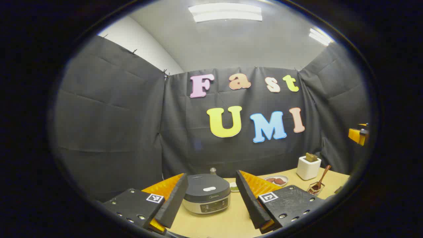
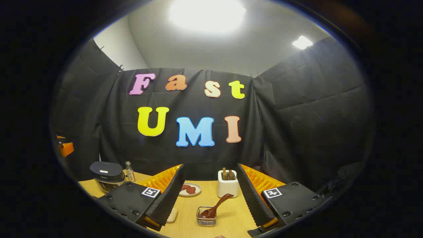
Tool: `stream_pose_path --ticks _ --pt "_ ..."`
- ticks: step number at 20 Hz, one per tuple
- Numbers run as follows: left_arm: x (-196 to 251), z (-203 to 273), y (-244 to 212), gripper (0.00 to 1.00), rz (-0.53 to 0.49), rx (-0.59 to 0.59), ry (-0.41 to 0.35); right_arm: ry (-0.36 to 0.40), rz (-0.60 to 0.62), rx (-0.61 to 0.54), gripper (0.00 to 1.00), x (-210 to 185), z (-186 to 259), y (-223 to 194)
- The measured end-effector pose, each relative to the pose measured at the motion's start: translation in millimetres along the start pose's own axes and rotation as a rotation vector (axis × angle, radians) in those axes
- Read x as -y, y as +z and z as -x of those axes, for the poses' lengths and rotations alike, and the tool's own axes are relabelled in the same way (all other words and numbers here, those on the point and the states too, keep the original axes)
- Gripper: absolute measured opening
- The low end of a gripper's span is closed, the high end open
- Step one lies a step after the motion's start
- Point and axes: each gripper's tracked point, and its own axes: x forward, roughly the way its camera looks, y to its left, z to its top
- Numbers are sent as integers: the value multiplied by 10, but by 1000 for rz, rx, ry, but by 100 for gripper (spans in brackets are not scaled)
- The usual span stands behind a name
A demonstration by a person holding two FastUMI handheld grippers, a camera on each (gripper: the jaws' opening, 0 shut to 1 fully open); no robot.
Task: Close the left gripper, press the button to open the rice cooker; take a wooden spoon from the chopstick holder with the right hand, scoop a spoonful of rice and pour it into the rice cooker, then put the wooden spoon back into the chopstick holder.
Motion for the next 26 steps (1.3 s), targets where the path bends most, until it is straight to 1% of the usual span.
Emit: stream_pose_path --ticks 6,17,26 --pt "-19 54 61 88 -6 5 10 19 2 -8 98 -22 -2 -36" --pt "-20 66 103 88 -12 14 23 17 -4 -8 98 57 -25 -39" --pt "25 -27 189 88 -25 20 38 25 -17 -15 97 120 -62 -83"
